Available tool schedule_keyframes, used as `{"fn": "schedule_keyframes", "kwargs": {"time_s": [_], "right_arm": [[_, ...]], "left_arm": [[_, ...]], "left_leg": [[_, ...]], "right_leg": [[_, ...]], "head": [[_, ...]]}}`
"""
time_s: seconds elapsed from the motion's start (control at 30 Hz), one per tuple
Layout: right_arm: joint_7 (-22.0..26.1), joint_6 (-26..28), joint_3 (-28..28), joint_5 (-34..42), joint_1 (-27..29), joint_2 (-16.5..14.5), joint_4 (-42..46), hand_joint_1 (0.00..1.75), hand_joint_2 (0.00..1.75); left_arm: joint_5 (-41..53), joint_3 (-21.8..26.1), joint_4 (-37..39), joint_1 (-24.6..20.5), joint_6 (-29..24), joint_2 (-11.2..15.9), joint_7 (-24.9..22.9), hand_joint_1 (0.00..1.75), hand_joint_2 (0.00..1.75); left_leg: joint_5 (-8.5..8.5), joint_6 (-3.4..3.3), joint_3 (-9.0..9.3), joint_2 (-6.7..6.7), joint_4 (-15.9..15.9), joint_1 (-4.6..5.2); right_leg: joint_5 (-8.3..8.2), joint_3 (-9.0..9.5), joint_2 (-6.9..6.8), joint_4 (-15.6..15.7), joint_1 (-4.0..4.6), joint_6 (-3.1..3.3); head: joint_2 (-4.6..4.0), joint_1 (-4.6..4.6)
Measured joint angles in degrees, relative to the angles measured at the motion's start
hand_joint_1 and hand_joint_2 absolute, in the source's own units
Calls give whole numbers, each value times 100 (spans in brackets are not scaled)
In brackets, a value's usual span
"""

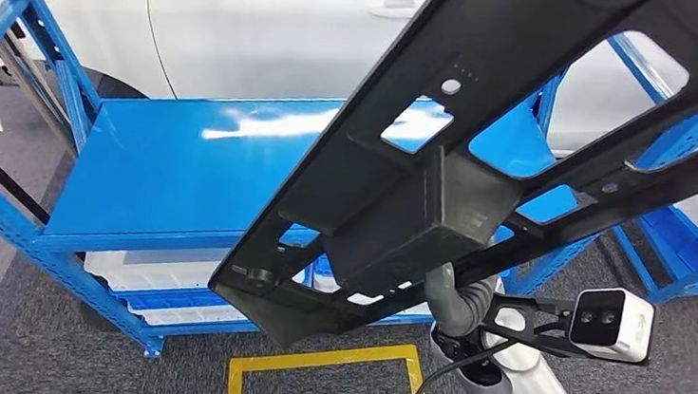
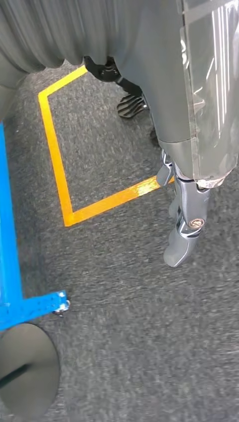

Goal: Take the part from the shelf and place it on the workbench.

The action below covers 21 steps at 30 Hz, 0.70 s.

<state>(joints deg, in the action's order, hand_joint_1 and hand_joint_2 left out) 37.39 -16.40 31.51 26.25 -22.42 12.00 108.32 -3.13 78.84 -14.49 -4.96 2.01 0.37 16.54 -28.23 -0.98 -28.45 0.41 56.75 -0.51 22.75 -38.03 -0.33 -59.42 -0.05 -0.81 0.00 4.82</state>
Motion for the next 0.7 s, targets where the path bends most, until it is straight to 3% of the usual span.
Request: {"fn": "schedule_keyframes", "kwargs": {"time_s": [0.1, 0.13, 0.17, 0.2, 0.23, 0.3, 0.37, 0.47, 0.5, 0.57, 0.63, 0.67, 0.7], "right_arm": [[-20, 5, 34, 81, -105, 76, -7, 175, 175], [-31, 7, 45, 111, -138, 92, -19, 175, 175], [-41, 8, 55, 136, -174, 102, -35, 175, 175], [-50, 7, 66, 155, -220, 109, -55, 175, 175], [-58, 7, 78, 170, -270, 114, -74, 175, 175], [-63, 16, 102, 219, -393, 128, -112, 175, 175], [-64, 65, 122, 323, -527, 165, -142, 175, 175], [-65, 142, 139, 498, -668, 264, -188, 175, 175], [-66, 154, 146, 539, -697, 291, -204, 175, 175], [-64, 174, 161, 598, -741, 327, -227, 175, 175], [-58, 187, 179, 651, -756, 362, -245, 175, 175], [-55, 192, 190, 673, -756, 379, -257, 175, 175], [-49, 198, 203, 689, -757, 392, -271, 175, 175]], "left_arm": [[-1, 0, -6, -3, 3, -2, 22, 0, 175], [-2, 0, -7, -3, 6, -2, 30, 0, 175], [-2, 0, -7, -3, 9, -2, 35, 0, 175], [-2, 0, -7, -3, 13, -2, 40, 0, 175], [-2, 0, -7, -3, 16, -2, 44, 0, 175], [-3, 0, -7, -5, 20, -1, 56, 0, 175], [-4, 0, -8, -7, 21, 1, 70, 0, 175], [-3, 1, -9, -2, 13, 10, 89, 0, 175], [-2, 1, -9, 2, 7, 13, 92, 0, 175], [-2, 2, -9, 8, -7, 20, 96, 0, 175], [-2, 2, -9, 9, -12, 22, 98, 0, 175], [-2, 2, -9, 9, -13, 22, 98, 0, 175], [-2, 2, -9, 9, -13, 22, 99, 0, 175]], "left_leg": [[195, -71, -209, 25, -12, -15], [257, -69, -292, 26, -7, -13], [314, -63, -375, 26, 0, -13], [372, -52, -462, 26, 12, -14], [420, -39, -537, 26, 27, -15], [497, 3, -662, 21, 77, -10], [570, 65, -734, 15, 113, 1], [660, 170, -788, 6, 114, -5], [569, 199, -840, -1, 188, -11], [101, 243, -1027, -14, 667, -23], [-385, 278, -1223, -13, 1419, -24], [-457, 288, -1248, -13, 1680, -24], [-406, 289, -1185, -13, 1759, -24]], "right_leg": [[762, -281, 23, -874, -40, -79], [932, -353, 23, -1223, -53, -101], [968, -354, 23, -1435, -65, -118], [904, -271, 22, -1492, -77, -131], [755, -72, 22, -1301, -87, -133], [575, 516, 25, -528, -88, -112], [624, 895, 32, 61, -63, -51], [578, 873, 24, 201, -46, 82], [518, 826, 16, 214, -54, 134], [386, 696, 1, 237, -64, 211], [273, 548, 1, 228, -46, 237], [219, 474, 0, 220, -37, 237], [167, 398, 0, 207, -29, 233]], "head": [[0, 0], [0, 1], [0, 1], [0, 1], [0, 1], [0, 1], [0, 1], [0, 1], [0, 1], [0, 1], [0, 2], [0, 1], [0, 1]]}}
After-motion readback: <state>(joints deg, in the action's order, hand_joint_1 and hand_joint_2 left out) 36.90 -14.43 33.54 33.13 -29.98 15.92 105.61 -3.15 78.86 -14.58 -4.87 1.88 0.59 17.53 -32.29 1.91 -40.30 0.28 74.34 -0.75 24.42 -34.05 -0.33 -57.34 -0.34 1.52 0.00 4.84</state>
